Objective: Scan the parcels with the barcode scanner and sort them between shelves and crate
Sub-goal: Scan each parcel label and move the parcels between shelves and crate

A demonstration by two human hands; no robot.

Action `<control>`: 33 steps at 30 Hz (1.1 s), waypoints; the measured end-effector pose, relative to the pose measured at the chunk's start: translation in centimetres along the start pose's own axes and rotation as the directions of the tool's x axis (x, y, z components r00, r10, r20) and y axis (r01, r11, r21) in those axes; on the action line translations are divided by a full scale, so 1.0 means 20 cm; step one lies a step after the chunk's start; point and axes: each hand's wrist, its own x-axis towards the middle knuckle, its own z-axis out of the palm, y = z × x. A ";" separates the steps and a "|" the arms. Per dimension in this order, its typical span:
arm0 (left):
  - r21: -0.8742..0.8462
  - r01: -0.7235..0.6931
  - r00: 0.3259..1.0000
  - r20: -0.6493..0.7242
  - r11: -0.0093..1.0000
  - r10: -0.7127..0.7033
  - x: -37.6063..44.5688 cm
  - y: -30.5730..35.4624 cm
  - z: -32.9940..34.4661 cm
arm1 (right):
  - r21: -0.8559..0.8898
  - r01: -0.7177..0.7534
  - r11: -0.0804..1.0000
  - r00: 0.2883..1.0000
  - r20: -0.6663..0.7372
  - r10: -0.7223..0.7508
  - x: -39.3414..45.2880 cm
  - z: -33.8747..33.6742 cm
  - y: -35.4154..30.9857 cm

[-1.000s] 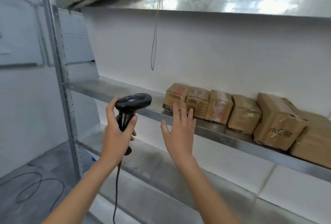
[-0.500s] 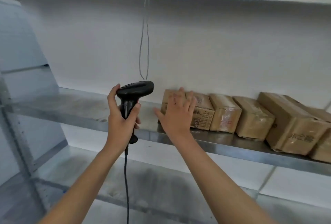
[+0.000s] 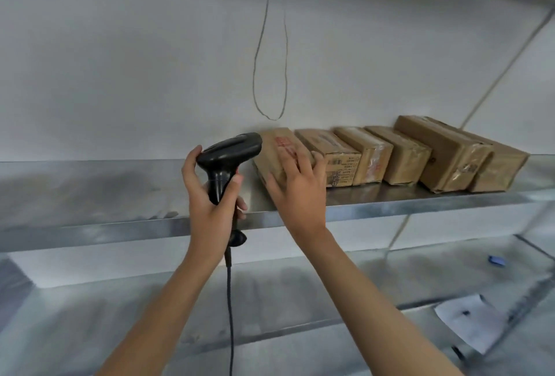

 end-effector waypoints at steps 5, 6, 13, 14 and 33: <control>-0.124 0.061 0.994 -0.080 0.990 -0.071 -0.09 0.00 -0.04 | 0.421 -0.229 0.878 0.962 -0.040 0.270 -0.20 -0.14 -0.16; -0.154 0.077 0.993 -0.081 0.985 -0.091 -0.11 0.00 -0.05 | 0.507 -0.283 0.814 0.938 -0.033 0.346 -0.24 -0.17 -0.20; -0.272 0.131 0.986 -0.062 0.953 -0.153 -0.17 0.02 -0.13 | 0.553 -0.461 0.695 0.865 0.102 0.492 -0.40 -0.27 -0.34; -0.259 0.135 0.987 -0.050 0.957 -0.152 -0.18 0.02 -0.14 | 0.480 -0.464 0.745 0.875 0.118 0.469 -0.40 -0.28 -0.33; -0.234 0.196 0.981 0.027 0.952 -0.195 -0.29 0.03 -0.14 | 0.581 -0.515 0.630 0.857 0.356 0.372 -0.49 -0.29 -0.23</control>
